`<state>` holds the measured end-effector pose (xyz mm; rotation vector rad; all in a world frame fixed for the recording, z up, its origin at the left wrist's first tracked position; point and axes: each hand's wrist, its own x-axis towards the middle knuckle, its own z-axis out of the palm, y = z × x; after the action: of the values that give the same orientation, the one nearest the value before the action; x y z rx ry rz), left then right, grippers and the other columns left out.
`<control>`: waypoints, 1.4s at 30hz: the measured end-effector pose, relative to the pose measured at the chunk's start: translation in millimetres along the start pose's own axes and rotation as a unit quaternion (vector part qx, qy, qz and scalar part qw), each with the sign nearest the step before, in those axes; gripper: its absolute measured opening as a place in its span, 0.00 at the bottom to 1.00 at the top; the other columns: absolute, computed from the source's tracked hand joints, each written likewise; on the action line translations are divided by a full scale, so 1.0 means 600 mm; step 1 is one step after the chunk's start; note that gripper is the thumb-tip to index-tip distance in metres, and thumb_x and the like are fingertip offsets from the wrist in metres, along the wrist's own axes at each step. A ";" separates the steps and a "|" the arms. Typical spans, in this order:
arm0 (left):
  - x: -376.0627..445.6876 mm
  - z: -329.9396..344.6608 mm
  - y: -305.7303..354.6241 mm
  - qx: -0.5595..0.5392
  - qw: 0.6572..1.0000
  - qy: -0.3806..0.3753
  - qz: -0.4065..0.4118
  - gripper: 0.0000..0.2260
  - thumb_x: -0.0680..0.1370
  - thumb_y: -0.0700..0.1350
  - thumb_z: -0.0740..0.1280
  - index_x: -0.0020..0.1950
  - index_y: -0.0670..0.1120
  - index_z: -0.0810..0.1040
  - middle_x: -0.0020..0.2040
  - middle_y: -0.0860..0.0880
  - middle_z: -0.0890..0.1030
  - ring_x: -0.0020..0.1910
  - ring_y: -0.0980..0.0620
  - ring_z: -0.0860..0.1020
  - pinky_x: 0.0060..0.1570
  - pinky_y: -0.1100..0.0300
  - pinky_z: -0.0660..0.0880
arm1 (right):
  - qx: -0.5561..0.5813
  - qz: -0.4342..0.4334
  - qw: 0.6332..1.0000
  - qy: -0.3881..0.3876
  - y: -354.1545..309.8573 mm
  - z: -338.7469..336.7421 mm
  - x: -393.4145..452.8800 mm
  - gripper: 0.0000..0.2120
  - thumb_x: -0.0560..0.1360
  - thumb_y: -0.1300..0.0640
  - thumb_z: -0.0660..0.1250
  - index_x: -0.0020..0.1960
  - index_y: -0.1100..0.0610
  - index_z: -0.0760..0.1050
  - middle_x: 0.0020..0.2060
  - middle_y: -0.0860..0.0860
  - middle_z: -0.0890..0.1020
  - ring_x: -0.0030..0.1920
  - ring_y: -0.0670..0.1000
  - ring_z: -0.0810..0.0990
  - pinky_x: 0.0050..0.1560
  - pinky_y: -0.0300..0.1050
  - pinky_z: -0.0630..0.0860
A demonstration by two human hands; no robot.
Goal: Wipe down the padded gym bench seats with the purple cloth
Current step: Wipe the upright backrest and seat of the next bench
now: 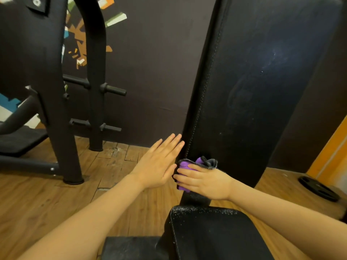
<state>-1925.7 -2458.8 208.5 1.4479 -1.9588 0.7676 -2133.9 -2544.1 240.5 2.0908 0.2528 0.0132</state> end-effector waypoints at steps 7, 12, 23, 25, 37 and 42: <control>0.043 0.000 0.013 0.030 0.998 0.045 0.017 0.28 0.78 0.51 0.54 0.76 0.42 0.54 0.75 0.44 0.55 0.75 0.48 0.52 0.70 0.45 0.56 | 0.021 0.137 0.990 -0.005 0.052 -0.015 -0.088 0.31 0.64 0.60 0.74 0.65 0.51 0.73 0.66 0.51 0.73 0.68 0.54 0.70 0.71 0.53 0.60; 0.099 -0.015 0.034 0.054 0.995 0.084 -0.016 0.30 0.77 0.53 0.54 0.75 0.41 0.56 0.75 0.42 0.60 0.75 0.46 0.52 0.69 0.42 0.53 | 0.078 0.554 0.806 0.193 0.173 -0.062 -0.110 0.19 0.75 0.67 0.58 0.65 0.62 0.70 0.67 0.61 0.70 0.69 0.62 0.66 0.66 0.61 0.66; 0.196 -0.023 0.072 0.135 0.978 0.145 -0.066 0.30 0.75 0.50 0.53 0.74 0.37 0.55 0.75 0.38 0.59 0.74 0.40 0.55 0.67 0.40 0.55 | 0.021 0.369 0.922 0.116 0.119 -0.015 -0.106 0.36 0.62 0.64 0.74 0.67 0.52 0.66 0.68 0.50 0.66 0.68 0.50 0.64 0.68 0.55 0.61; 0.195 -0.024 0.076 0.153 0.977 0.133 -0.071 0.30 0.75 0.50 0.52 0.74 0.37 0.55 0.75 0.38 0.58 0.74 0.39 0.55 0.67 0.39 0.54 | 0.005 0.345 0.932 0.116 0.161 -0.024 -0.131 0.29 0.68 0.61 0.66 0.69 0.52 0.67 0.68 0.52 0.70 0.69 0.52 0.65 0.70 0.53 0.60; 0.281 -0.061 0.090 0.164 0.967 0.174 -0.088 0.29 0.73 0.45 0.52 0.73 0.35 0.59 0.74 0.36 0.64 0.74 0.41 0.56 0.72 0.47 0.54 | 0.048 0.482 0.843 0.236 0.225 -0.065 -0.067 0.24 0.68 0.66 0.68 0.64 0.59 0.73 0.65 0.57 0.74 0.66 0.58 0.71 0.68 0.54 0.66; 0.279 -0.068 0.095 0.169 0.966 0.174 -0.085 0.28 0.73 0.45 0.53 0.72 0.35 0.63 0.72 0.36 0.65 0.73 0.40 0.59 0.71 0.44 0.56 | -0.015 0.350 0.921 0.172 0.266 -0.072 -0.134 0.27 0.67 0.66 0.63 0.67 0.57 0.71 0.66 0.56 0.73 0.67 0.57 0.70 0.69 0.54 0.60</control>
<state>-2016.5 -2520.1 352.9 1.5243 -1.4690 1.2291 -2189.3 -2600.1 406.5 2.0347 -0.2993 0.8115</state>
